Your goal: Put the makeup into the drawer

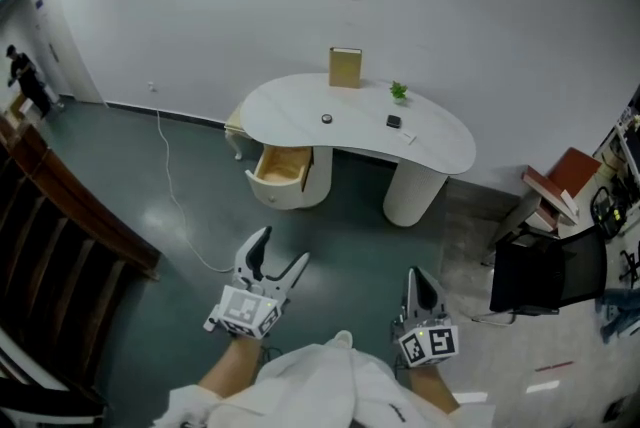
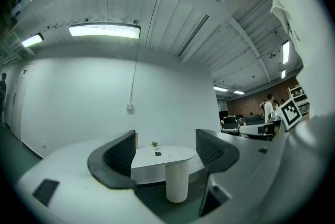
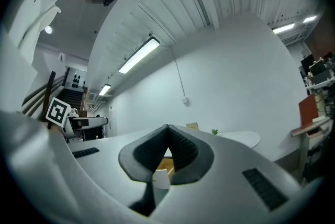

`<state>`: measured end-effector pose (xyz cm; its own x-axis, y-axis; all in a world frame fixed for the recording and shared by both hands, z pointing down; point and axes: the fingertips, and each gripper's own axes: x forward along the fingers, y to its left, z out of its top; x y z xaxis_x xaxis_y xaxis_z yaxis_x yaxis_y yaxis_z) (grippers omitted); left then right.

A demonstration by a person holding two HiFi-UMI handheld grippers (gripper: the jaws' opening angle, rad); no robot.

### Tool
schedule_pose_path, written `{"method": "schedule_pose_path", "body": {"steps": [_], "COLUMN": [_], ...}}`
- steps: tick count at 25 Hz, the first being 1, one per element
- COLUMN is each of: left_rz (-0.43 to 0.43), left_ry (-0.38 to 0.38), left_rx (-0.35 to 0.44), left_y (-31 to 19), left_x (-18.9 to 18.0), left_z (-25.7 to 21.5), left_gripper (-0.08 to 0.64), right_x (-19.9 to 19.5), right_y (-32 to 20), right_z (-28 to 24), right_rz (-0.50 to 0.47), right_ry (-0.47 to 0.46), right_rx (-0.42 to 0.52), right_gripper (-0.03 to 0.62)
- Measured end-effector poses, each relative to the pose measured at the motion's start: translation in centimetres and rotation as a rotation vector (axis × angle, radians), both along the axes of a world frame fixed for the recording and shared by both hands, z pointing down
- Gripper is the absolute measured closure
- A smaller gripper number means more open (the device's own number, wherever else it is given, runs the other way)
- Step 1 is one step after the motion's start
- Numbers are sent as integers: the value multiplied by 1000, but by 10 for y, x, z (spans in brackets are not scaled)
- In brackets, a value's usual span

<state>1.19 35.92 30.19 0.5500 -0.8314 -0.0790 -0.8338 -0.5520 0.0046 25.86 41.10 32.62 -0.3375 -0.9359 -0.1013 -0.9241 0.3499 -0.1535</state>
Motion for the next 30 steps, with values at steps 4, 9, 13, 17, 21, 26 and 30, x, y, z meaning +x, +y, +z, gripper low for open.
{"method": "schedule_pose_path", "body": {"steps": [4, 9, 13, 17, 21, 26, 30], "left_rz": [-23, -57, -44, -53, -47, -46, -20], "left_ry": [8, 24, 16, 10, 29, 37, 31], "left_rx": [5, 10, -1, 9, -11, 11, -6], "left_y": [-35, -65, -84, -107, -144, -192, -228], "left_x": [15, 24, 35, 33, 30, 25, 20], "left_z": [-4, -3, -1, 5, 12, 13, 26], "left_gripper": [210, 210, 210, 212, 212, 212, 212], "right_x": [12, 25, 24, 17, 14, 4, -4], "right_y": [-39, -77, -95, -114, -146, -205, -256], "right_z": [-5, -3, -1, 11, 19, 22, 19], "right_rz": [-41, -64, -80, -86, -78, -52, -17], "right_ry": [11, 24, 11, 9, 16, 12, -4], "right_rx": [14, 17, 2, -22, -35, -40, -35], "right_gripper": [575, 575, 575, 575, 575, 575, 575]}}
